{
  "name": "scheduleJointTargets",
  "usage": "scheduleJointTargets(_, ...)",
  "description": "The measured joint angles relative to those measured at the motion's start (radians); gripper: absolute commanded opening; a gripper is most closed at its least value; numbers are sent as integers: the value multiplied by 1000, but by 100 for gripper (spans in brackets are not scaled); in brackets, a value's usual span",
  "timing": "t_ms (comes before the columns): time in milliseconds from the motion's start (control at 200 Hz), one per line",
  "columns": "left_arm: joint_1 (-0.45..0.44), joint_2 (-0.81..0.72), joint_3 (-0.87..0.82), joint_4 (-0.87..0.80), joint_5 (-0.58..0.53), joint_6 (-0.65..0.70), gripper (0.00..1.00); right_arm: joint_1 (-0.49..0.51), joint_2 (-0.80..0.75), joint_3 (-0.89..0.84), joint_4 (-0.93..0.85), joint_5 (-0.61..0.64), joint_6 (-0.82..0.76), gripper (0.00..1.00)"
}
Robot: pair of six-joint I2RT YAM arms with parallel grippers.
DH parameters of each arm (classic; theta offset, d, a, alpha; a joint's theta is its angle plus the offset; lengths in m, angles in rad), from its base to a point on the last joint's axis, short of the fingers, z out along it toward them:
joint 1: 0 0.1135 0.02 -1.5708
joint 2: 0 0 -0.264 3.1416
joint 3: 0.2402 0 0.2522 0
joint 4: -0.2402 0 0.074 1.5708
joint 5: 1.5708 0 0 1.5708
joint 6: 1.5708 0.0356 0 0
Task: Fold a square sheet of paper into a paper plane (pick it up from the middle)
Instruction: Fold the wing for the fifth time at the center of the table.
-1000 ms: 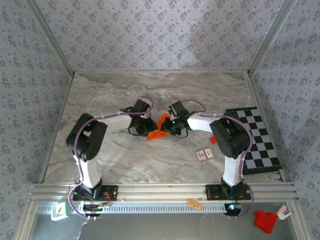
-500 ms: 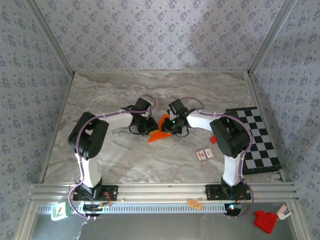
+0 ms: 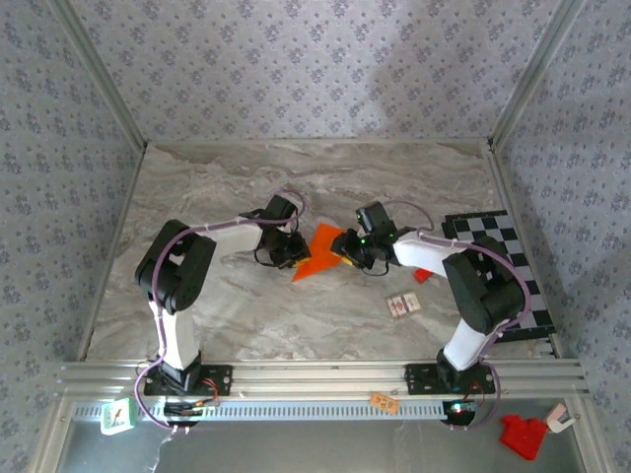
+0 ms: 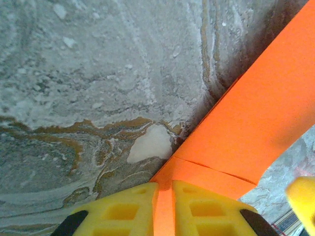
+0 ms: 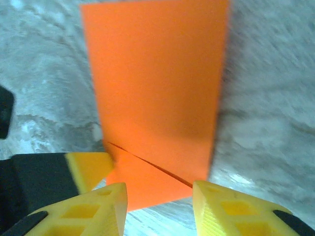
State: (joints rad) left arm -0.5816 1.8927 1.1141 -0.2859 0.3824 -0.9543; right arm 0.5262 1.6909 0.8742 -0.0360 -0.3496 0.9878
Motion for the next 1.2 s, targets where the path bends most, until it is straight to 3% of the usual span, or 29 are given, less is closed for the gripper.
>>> scheduleJointTargets(360,4,0,-5,10,11,-16,17,26,39,-23,56,5,121,41)
scheduleJointTargets(925,4,0,-7,15,14,-16,18,27,-17,-67,55,69,158,42)
scheduleJointTargets(1199,4,0,-7,17,14,-16,18,26,9,-67,94,40,162,41)
